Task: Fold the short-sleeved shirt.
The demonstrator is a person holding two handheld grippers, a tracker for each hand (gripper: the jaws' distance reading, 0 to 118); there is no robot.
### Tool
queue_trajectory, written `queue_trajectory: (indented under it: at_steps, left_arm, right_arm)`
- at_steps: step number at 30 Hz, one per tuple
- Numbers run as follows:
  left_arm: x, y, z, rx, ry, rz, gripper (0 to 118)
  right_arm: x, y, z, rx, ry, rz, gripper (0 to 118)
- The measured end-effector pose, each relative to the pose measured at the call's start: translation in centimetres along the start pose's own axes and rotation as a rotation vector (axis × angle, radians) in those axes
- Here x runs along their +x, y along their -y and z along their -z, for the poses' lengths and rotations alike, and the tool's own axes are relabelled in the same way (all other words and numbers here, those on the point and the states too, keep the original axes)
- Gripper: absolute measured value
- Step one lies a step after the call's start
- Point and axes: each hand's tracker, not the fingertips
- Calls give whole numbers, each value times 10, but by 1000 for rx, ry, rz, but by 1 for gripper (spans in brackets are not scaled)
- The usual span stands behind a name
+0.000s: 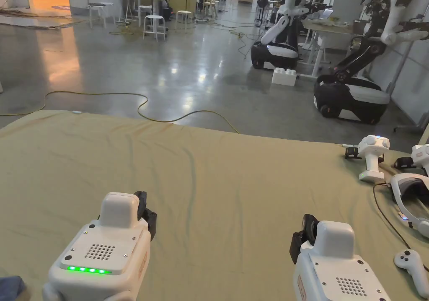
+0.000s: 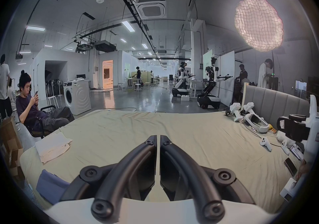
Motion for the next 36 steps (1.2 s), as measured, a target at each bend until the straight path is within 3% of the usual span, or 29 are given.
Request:
queue_trajectory:
  at_steps: [3,4,8,9,14,17,24,32,36]
  left_arm:
    - [0,-1,0,-1,7,-7,8]
    - [0,-1,0,-1,8,-6,14]
    - [-4,-1,1,-9,23,-33,55]
    - [-4,-1,1,-10,21,-39,64]
    - [-10,0,0,7,28,-80,74]
    - [-11,0,0,16,36,-97,74]
    - [-7,-3,-5,94,-4,-14,78]
    - [-9,-7,1,30,-16,11,78]
    - [-12,-5,0,24,10,-1,78]
  right_arm:
    - [0,1,1,-2,8,-12,0]
    - [0,1,1,-2,10,-16,2]
    - [1,1,1,3,14,-16,63]
    - [1,1,1,10,12,-10,66]
    - [1,0,3,10,50,-16,82]
    - [2,-1,3,8,72,-2,100]
    - [10,-4,2,35,57,4,100]
    - [8,-6,3,58,115,-5,100]
    - [14,-6,6,35,76,89,101]
